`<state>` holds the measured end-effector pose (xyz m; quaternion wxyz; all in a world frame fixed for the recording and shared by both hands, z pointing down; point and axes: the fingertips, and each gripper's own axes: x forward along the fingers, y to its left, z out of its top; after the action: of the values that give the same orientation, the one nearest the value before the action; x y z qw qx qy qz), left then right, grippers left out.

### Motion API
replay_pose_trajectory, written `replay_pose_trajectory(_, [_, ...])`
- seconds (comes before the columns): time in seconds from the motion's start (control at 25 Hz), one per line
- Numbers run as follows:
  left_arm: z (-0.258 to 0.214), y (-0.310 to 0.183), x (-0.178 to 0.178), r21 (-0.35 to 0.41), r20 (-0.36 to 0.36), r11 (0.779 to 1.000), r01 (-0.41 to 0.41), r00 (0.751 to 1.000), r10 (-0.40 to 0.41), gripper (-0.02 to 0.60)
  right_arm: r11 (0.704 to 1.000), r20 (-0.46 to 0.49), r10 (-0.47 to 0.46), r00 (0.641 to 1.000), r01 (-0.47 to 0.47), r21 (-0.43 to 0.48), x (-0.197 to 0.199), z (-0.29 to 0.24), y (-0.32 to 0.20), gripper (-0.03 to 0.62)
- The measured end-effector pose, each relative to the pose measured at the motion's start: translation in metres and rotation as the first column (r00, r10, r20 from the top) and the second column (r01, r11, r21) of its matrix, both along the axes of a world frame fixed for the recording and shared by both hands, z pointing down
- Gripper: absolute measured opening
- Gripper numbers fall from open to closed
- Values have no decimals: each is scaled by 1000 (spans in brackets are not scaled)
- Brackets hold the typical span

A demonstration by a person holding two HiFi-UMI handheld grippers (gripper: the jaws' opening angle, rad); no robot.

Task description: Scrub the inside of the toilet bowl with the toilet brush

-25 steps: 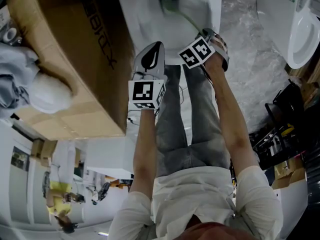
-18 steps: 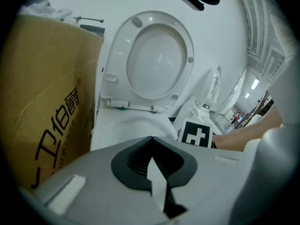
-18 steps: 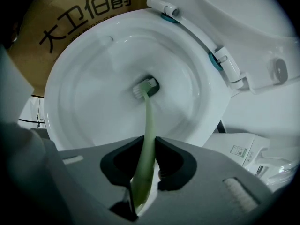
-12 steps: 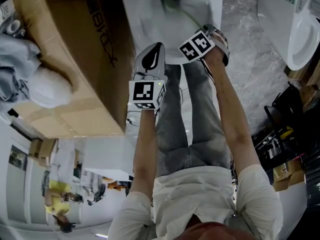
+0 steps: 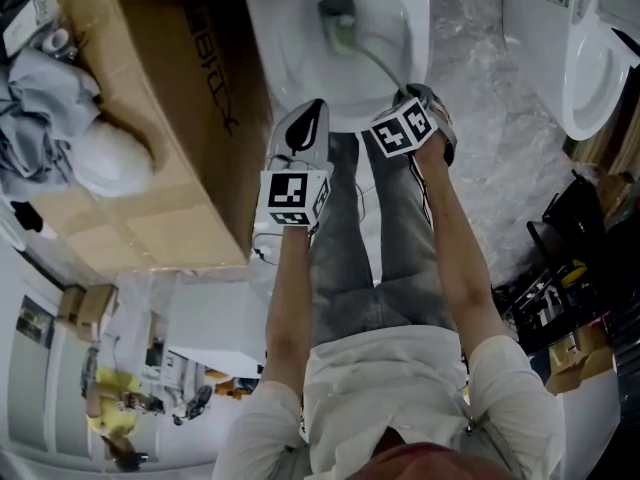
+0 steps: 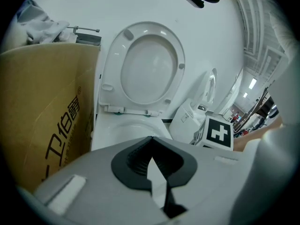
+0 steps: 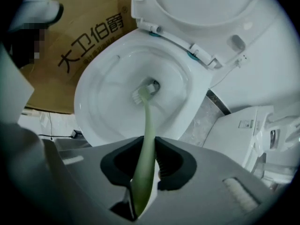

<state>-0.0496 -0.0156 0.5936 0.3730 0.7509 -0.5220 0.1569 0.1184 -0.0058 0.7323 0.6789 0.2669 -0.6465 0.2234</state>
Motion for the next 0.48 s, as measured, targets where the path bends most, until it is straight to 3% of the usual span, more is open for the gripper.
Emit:
replay_pose_trajectory(0.28, [-40, 1, 1, 42, 6, 999, -23, 1000, 23, 18, 989, 141, 110, 984, -123, 88, 6, -72, -7, 74])
replay_pose_trajectory(0.48, [-91, -3, 1, 94, 16, 995, -40, 999, 39, 18, 974, 254, 109, 961, -154, 166, 2, -147, -17, 75])
